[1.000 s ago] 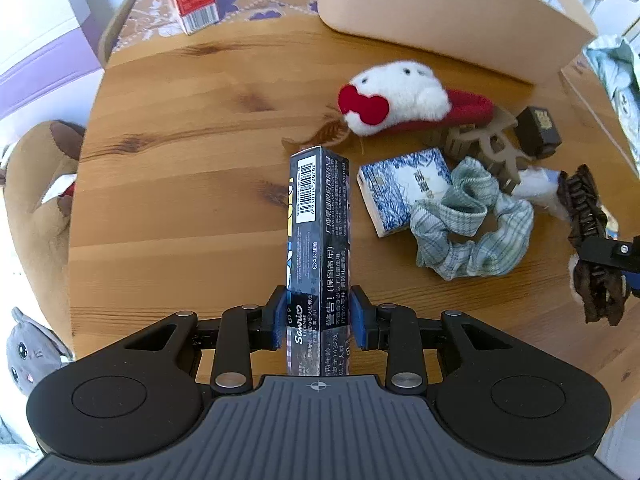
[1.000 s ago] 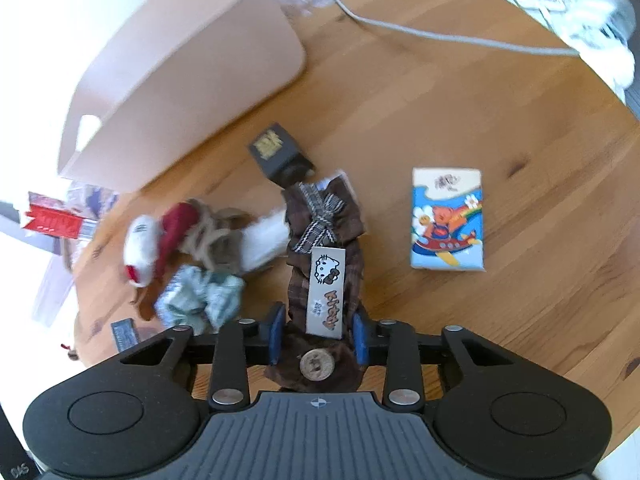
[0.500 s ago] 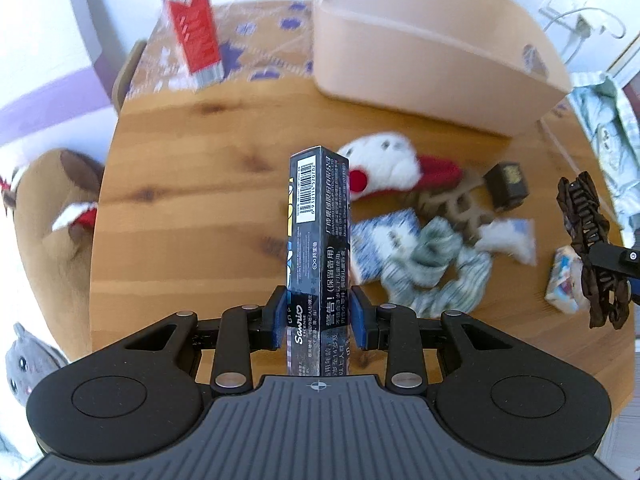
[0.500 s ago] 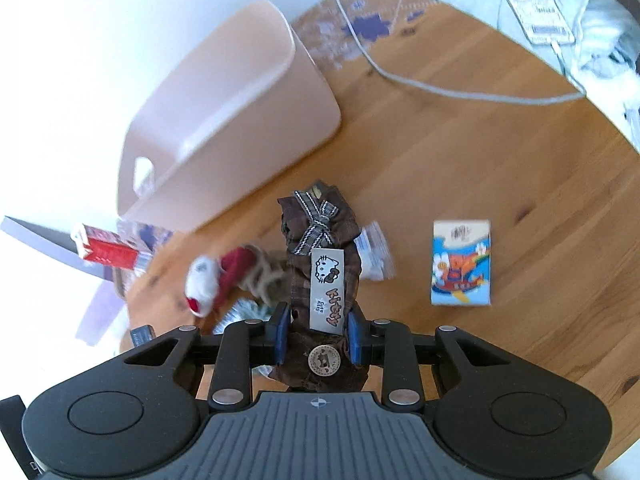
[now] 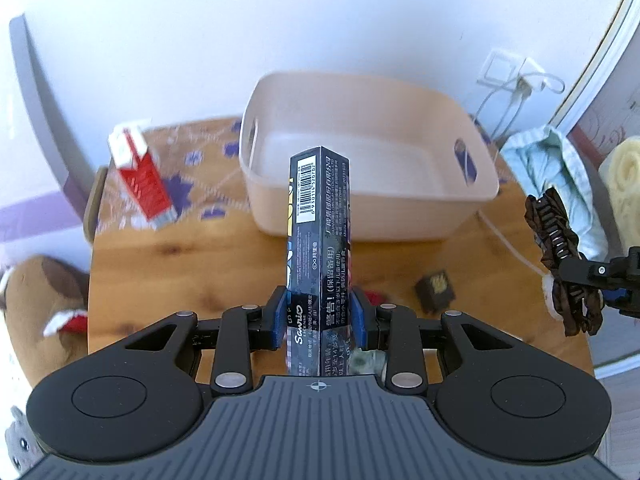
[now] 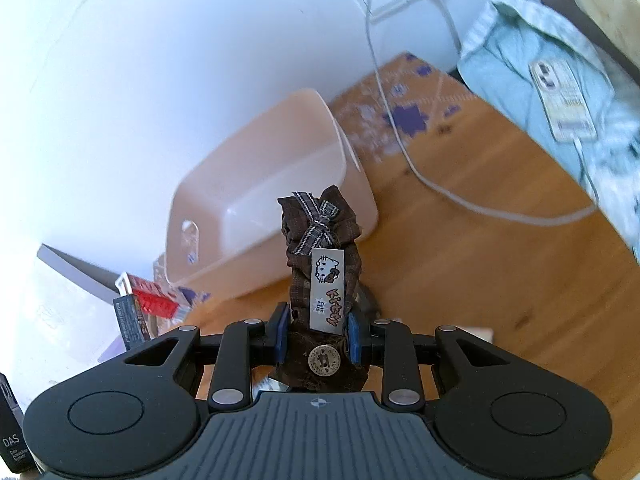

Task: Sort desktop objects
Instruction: 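Grasp and lift the blue box with left tool while right tool lifts the brown scrunchie, then drop the blue box and brown scrunchie into the beige basket with both tools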

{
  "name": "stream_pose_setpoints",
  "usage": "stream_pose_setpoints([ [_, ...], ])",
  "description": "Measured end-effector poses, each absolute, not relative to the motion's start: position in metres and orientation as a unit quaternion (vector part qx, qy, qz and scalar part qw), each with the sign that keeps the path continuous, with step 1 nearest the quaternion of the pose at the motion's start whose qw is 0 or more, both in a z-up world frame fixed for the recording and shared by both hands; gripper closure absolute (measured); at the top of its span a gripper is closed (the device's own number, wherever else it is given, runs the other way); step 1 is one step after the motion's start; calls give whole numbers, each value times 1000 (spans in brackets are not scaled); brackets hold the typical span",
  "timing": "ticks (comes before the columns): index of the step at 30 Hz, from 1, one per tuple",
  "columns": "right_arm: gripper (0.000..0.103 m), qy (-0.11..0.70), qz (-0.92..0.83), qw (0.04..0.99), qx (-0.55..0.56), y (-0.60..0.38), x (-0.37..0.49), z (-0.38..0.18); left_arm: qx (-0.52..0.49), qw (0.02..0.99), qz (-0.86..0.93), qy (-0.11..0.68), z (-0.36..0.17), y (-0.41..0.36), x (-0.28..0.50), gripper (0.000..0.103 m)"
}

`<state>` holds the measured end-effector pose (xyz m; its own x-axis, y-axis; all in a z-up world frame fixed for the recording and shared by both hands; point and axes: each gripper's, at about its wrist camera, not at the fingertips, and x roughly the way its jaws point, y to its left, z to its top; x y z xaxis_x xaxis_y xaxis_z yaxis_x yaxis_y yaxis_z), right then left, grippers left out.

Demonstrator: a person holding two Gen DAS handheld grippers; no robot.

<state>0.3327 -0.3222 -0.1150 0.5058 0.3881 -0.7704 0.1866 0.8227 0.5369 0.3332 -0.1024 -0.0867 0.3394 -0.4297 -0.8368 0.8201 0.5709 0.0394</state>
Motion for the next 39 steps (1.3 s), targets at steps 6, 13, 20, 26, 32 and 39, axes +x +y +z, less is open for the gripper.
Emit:
stream_pose_setpoints([
  [6,76,479,73,824,294,-322,363,-102,249,784,-425,378,-69,-128,345,70],
  [13,76,462,85,840,271,-316,401,-98,253,794,-434,342,-51,-163,364,70],
  [20,76,449,89,858,232,-301,442,-103,267,800,-430,323,-57,-208,387,70],
  [26,76,465,74,860,196,-283,479,-134,305,789,-426,321,-90,-250,404,70],
  [32,76,482,49,859,163,-268,503,-168,327,788,-415,315,-121,-274,409,70],
  [39,76,509,47,852,114,-243,524,-199,342,778,-394,350,-156,-297,425,70],
])
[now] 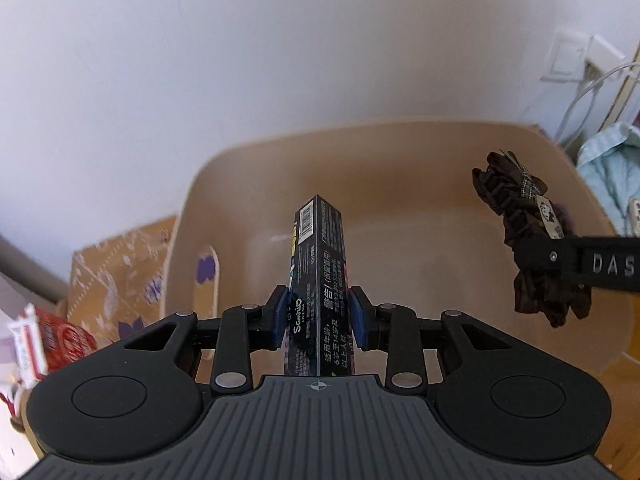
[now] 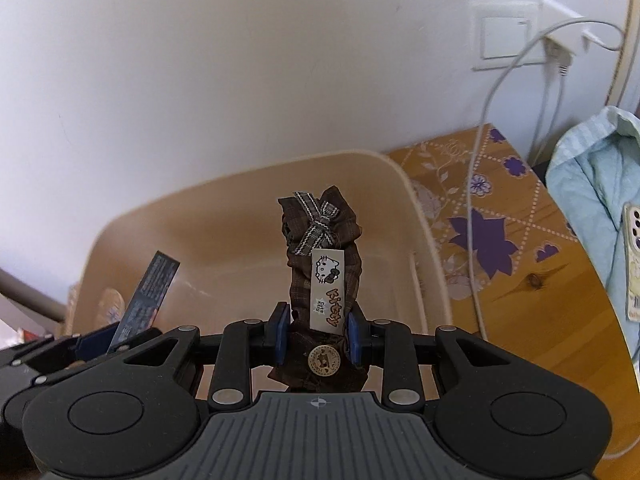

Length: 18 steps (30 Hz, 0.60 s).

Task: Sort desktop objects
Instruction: 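Drop the blue box and brown scrunchie into the beige basket with both tools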

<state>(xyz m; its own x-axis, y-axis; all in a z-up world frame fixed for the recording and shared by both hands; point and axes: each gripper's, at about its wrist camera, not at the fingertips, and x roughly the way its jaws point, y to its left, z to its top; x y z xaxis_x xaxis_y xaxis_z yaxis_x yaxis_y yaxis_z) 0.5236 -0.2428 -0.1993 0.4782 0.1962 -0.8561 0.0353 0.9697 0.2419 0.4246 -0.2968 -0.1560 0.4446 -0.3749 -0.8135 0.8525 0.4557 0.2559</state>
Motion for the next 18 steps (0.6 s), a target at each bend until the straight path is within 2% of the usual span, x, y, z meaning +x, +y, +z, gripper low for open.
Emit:
stream_pose_setpoints([
  [7,76,533,46,843,60,-223,530,-224,364,758,-373,392,-196,-307,438,70],
  [13,73,545,40,837,11,-215,527,-238,351,761,-385,387,-194,-305,437,69],
  [14,62,548,43,835,14,-217,528,-239,351,761,-386,385,-193,-305,436,65],
  [15,56,549,49,834,18,-217,527,-238,351,760,-388,385,-192,-303,434,55],
  [17,48,545,56,836,19,-215,523,-233,346,759,-398,383,-186,-298,432,42],
  [18,42,541,61,839,14,-213,521,-230,342,760,-401,380,-183,-296,429,40],
])
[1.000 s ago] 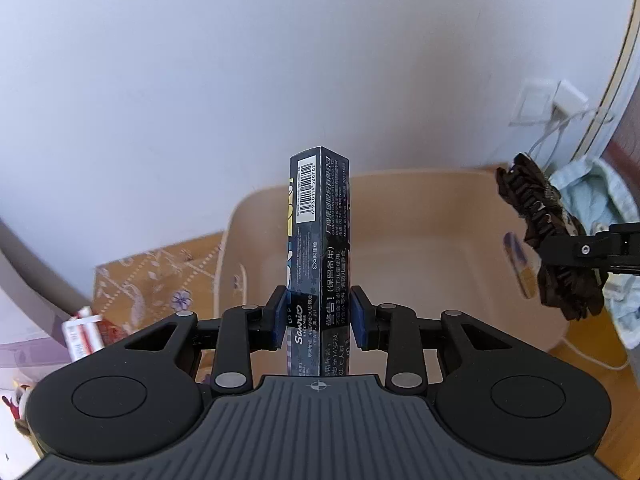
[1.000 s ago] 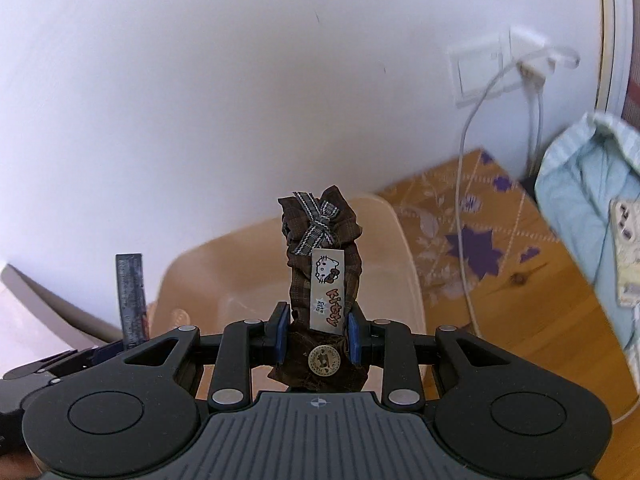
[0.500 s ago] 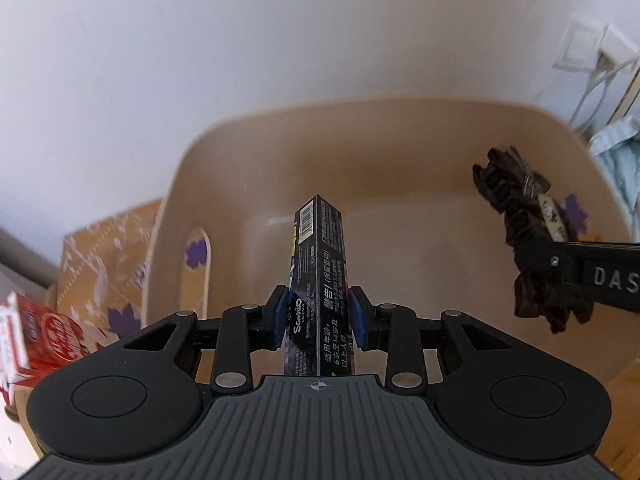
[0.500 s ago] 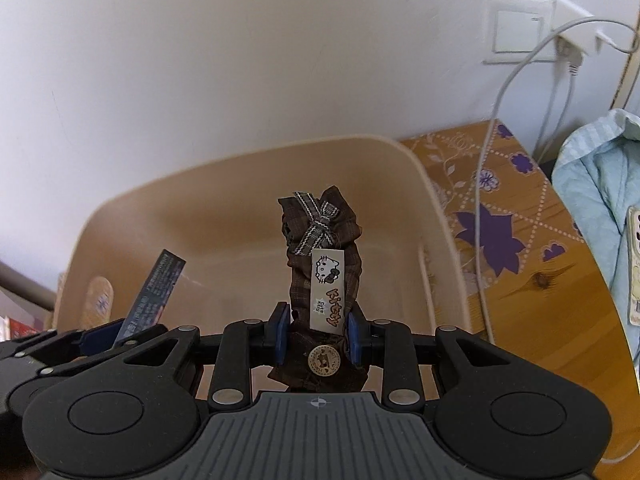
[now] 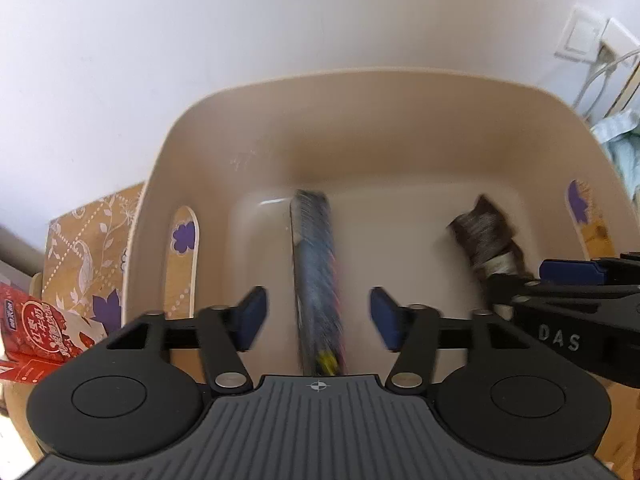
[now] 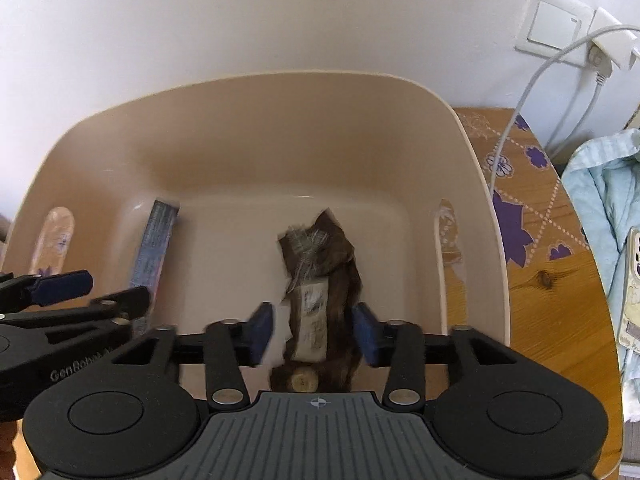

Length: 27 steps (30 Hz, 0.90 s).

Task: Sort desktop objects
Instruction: 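Drop the blue box and brown scrunchie into the beige basket with both tools, then move both tools back over the table toward the remaining items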

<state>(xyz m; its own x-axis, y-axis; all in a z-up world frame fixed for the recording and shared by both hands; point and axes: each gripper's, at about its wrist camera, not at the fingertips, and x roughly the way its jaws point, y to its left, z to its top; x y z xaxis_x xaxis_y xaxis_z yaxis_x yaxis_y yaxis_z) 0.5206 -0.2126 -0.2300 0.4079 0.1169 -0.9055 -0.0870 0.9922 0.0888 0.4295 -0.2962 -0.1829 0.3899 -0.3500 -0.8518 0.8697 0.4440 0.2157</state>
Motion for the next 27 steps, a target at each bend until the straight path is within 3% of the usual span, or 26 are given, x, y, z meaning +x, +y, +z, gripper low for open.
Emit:
stream_pose_setpoints([
  [4,32,530,73,845,-2,-207,515,-219,346,761,-406,370,-175,-288,427,38],
  [8,14,518,80,852,1,-206,504,-206,347,764,-402,367,-168,-273,432,38],
  [27,3,461,123,877,-60,-243,413,-147,324,773,-440,323,-102,-189,412,32],
])
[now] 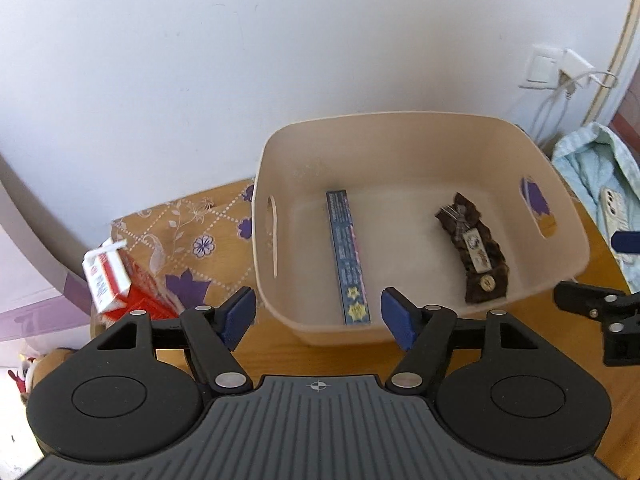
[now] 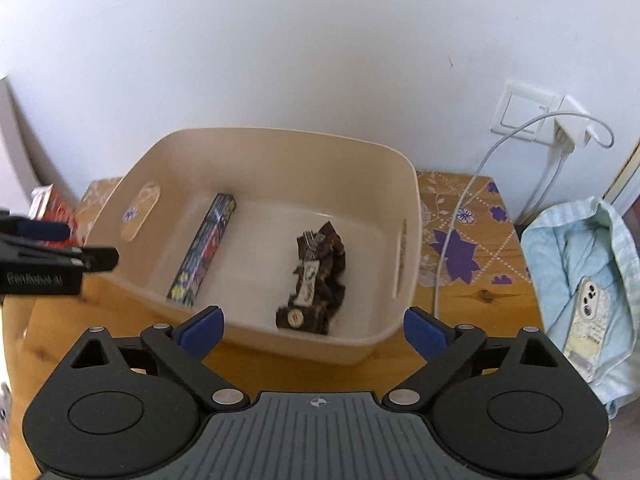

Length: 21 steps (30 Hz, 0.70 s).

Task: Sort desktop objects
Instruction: 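Move both tools back over the table toward the remaining items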

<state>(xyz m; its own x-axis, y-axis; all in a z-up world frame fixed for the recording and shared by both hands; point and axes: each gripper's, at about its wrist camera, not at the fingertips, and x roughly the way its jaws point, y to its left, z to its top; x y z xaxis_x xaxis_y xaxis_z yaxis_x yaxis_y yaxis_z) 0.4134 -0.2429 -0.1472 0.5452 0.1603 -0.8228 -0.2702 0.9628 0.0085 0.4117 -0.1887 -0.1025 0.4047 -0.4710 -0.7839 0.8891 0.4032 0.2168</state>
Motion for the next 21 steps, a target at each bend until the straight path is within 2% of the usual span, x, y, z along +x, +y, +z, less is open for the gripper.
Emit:
stream_pose_setpoints([
  [7,0,447,145,877,-95,-263,369,-142,345,745,-466,330,-120,-156,396,32],
  [11,0,449,153,873,-112,-272,346,-146,396,712,-484,320,-140,-140,390,32],
  [14,0,454,154,869,-123,-280,329,-151,429,696,-489,303,-155,-129,388,32],
  [21,0,468,147,857,-157,-297,297,-176,453,673,-490,320,-181,-106,401,32],
])
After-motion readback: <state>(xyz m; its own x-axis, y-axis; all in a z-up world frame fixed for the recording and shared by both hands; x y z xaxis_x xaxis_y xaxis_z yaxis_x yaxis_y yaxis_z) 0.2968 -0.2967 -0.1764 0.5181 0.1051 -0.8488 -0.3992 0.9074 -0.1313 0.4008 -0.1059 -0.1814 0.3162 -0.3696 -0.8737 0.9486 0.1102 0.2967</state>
